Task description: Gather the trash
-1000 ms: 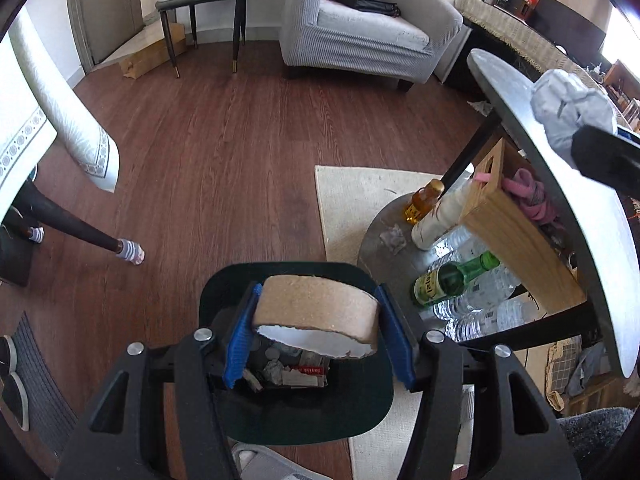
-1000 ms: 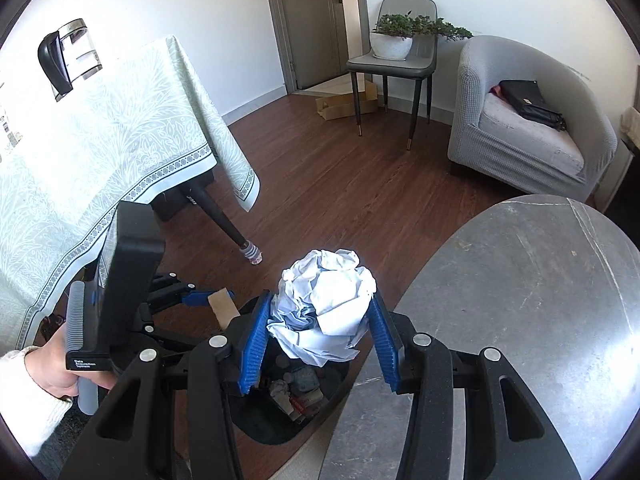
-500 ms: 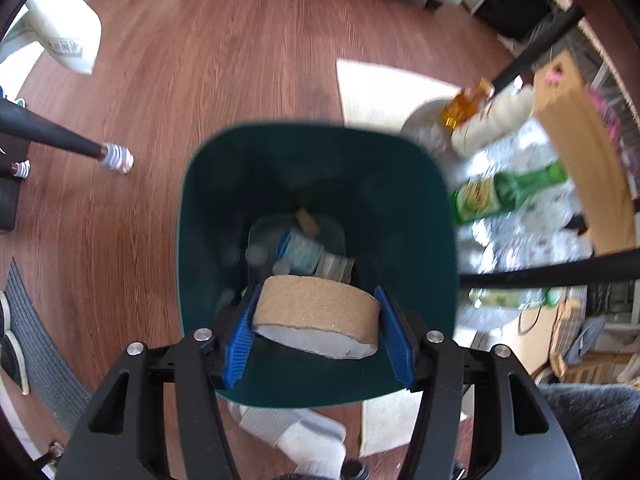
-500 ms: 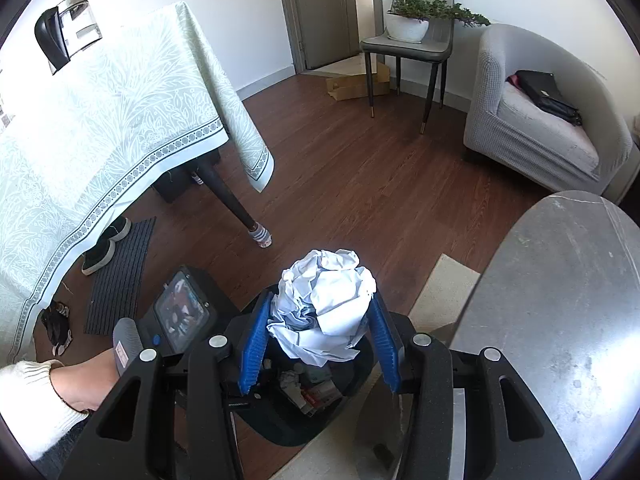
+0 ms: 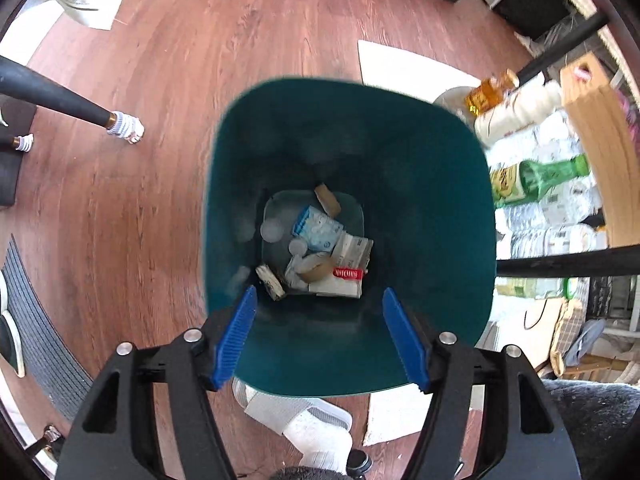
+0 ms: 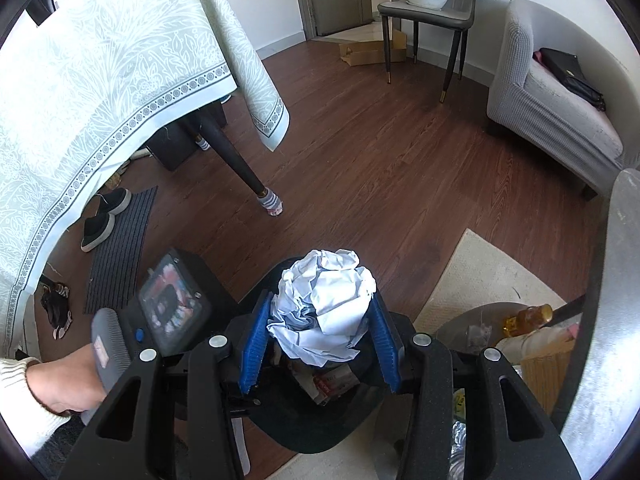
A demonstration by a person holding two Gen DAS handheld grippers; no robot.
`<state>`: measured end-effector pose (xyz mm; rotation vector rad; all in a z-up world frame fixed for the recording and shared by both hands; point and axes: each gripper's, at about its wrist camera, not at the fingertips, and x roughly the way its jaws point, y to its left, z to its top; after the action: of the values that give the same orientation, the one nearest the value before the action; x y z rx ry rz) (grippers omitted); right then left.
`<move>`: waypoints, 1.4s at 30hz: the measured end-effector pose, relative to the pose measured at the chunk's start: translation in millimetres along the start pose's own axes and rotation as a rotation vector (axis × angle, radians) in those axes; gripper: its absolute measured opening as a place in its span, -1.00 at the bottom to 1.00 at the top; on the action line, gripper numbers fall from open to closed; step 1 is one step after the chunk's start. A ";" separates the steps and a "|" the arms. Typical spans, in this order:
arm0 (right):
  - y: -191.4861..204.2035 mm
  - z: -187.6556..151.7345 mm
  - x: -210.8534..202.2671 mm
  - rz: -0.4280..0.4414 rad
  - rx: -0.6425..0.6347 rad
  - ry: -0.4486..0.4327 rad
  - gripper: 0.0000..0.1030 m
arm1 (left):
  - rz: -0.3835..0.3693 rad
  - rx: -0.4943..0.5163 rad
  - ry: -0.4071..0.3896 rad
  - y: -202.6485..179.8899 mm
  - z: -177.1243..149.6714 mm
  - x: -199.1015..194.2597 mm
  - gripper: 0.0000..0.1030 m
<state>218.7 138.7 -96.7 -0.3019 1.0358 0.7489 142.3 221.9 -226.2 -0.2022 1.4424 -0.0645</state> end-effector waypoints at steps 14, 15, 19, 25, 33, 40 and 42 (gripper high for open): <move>-8.4 -24.0 69.8 -0.021 0.038 0.148 -0.07 | -0.008 -0.103 -0.295 13.0 17.6 -103.2 -0.06; -9.2 -27.1 73.3 -0.022 0.040 0.160 -0.07 | -0.011 -0.106 -0.315 12.6 19.9 -110.3 -0.11; -6.7 -37.1 84.7 -0.012 0.027 0.217 -0.07 | -0.025 -0.108 -0.390 7.2 25.4 -137.1 -0.32; 3.3 -52.3 103.7 -0.018 -0.023 0.287 -0.06 | -0.062 -0.107 -0.470 -4.8 31.1 -173.1 -0.39; 11.2 -70.0 120.8 -0.016 -0.081 0.375 0.15 | -0.112 -0.121 -0.539 -19.1 33.7 -202.2 -0.39; 17.8 -84.4 113.2 -0.004 -0.133 0.407 -0.02 | -0.128 -0.103 -0.568 -29.5 33.9 -216.8 -0.39; 20.8 -85.3 106.5 -0.006 -0.145 0.398 -0.10 | -0.130 -0.104 -0.576 -30.6 33.4 -220.9 -0.39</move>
<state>178.9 150.4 -228.4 -0.5958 1.3558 0.7777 149.1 231.8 -1.0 -0.3677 0.8575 -0.0333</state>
